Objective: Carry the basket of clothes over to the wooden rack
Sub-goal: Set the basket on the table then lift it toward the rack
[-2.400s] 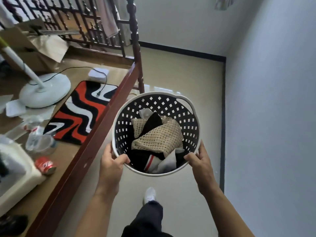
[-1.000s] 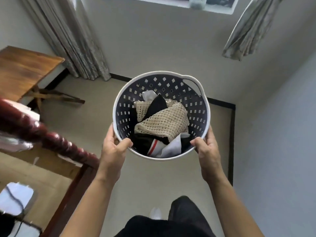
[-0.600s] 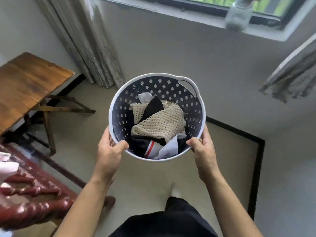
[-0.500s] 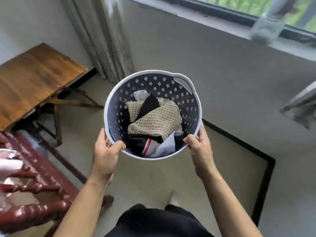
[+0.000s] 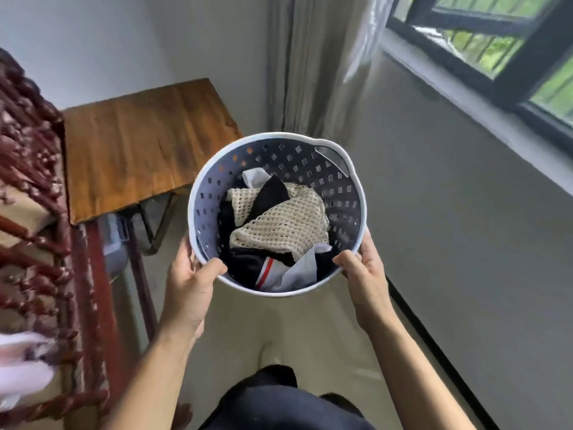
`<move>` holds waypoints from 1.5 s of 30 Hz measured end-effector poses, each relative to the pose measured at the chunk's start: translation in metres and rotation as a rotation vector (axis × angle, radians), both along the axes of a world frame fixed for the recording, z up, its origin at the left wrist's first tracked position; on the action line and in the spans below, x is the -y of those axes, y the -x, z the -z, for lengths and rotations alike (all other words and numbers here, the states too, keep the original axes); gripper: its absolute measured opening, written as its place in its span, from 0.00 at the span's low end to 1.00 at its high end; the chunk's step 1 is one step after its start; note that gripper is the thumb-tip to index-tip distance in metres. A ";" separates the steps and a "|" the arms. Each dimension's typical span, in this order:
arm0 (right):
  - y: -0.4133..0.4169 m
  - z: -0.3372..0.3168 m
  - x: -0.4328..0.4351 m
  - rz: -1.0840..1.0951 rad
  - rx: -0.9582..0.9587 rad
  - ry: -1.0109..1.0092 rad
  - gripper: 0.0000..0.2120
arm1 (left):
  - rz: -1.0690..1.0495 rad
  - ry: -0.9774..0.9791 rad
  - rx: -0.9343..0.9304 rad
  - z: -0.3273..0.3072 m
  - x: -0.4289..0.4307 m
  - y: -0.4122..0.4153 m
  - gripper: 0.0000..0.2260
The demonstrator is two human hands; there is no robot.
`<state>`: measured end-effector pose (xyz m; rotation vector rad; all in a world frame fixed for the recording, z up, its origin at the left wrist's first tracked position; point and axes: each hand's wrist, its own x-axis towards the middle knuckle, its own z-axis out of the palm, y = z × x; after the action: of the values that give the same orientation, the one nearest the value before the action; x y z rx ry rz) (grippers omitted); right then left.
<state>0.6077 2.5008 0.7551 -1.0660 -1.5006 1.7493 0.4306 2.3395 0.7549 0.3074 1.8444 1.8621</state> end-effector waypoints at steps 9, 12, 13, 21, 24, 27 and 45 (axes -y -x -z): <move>0.142 0.004 -0.134 -0.061 -0.015 0.002 0.32 | -0.017 0.018 0.000 -0.007 -0.123 0.136 0.24; 0.202 0.017 -0.180 -0.113 -0.031 0.027 0.30 | -0.080 0.041 0.008 -0.001 -0.161 0.180 0.24; 0.223 0.019 -0.195 -0.136 -0.042 0.038 0.29 | -0.107 0.055 0.013 0.000 -0.173 0.196 0.25; 0.408 0.014 -0.259 -0.491 -0.018 0.051 0.30 | -0.423 0.098 0.017 -0.013 -0.194 0.311 0.25; 0.469 0.015 -0.253 -0.603 0.012 0.020 0.32 | -0.540 0.094 0.004 -0.014 -0.179 0.344 0.27; 0.522 0.027 -0.241 -0.699 0.052 0.006 0.33 | -0.630 0.119 0.025 -0.003 -0.161 0.382 0.27; 0.756 0.075 -0.176 -0.519 0.319 0.122 0.23 | -0.455 0.216 0.374 0.072 -0.113 0.679 0.22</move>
<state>-0.1481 2.6773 0.6806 -1.1251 -2.0294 2.1130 -0.2484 2.4522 0.6828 -0.5420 1.9248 1.8107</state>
